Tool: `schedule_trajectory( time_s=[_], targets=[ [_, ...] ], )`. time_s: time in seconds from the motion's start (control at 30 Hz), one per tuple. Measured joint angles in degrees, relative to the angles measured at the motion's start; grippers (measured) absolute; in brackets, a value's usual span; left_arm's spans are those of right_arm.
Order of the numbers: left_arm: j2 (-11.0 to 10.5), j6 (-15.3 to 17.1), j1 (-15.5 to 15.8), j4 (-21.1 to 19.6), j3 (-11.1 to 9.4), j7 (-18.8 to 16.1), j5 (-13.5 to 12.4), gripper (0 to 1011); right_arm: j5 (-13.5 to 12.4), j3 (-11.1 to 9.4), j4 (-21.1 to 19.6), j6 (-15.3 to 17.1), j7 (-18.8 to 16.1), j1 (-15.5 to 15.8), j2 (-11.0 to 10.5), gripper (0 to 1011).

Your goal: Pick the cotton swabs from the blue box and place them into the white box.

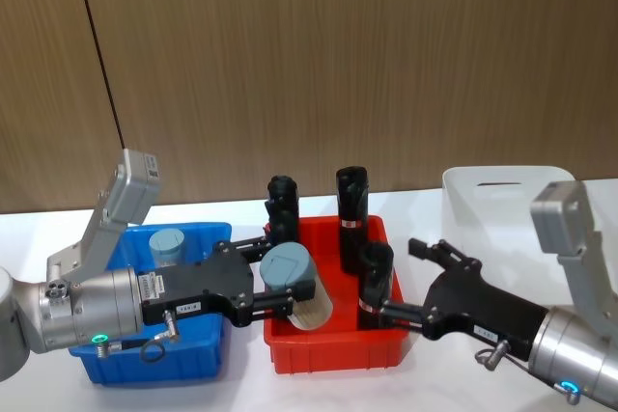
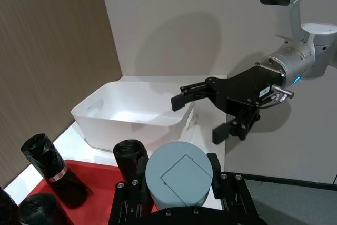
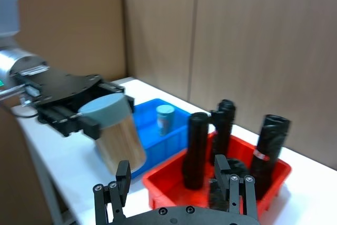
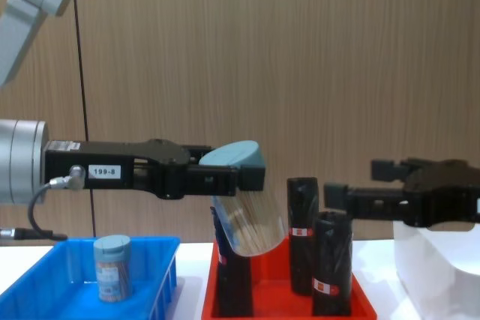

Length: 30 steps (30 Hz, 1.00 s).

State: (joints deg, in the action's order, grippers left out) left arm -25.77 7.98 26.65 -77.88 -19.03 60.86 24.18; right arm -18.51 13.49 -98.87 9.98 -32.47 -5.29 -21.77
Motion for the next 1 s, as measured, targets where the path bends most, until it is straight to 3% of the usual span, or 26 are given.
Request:
schedule_trajectory(
  time_s=[0.17,0.57,1.0],
  targets=[
    [0.00,0.00,0.00,0.00,0.00,0.00,-0.01,666,1.15,0.63,1.26,0.86,-5.66,-1.80,-0.05,1002],
    [0.00,0.00,0.00,0.00,0.00,0.00,-0.01,666,4.31,2.52,4.79,1.48,-15.60,-5.82,0.94,1002],
    [0.00,0.01,0.00,0.00,0.00,-0.01,0.00,666,6.84,4.56,8.91,1.42,-18.38,-9.48,3.18,1002]
  ],
)
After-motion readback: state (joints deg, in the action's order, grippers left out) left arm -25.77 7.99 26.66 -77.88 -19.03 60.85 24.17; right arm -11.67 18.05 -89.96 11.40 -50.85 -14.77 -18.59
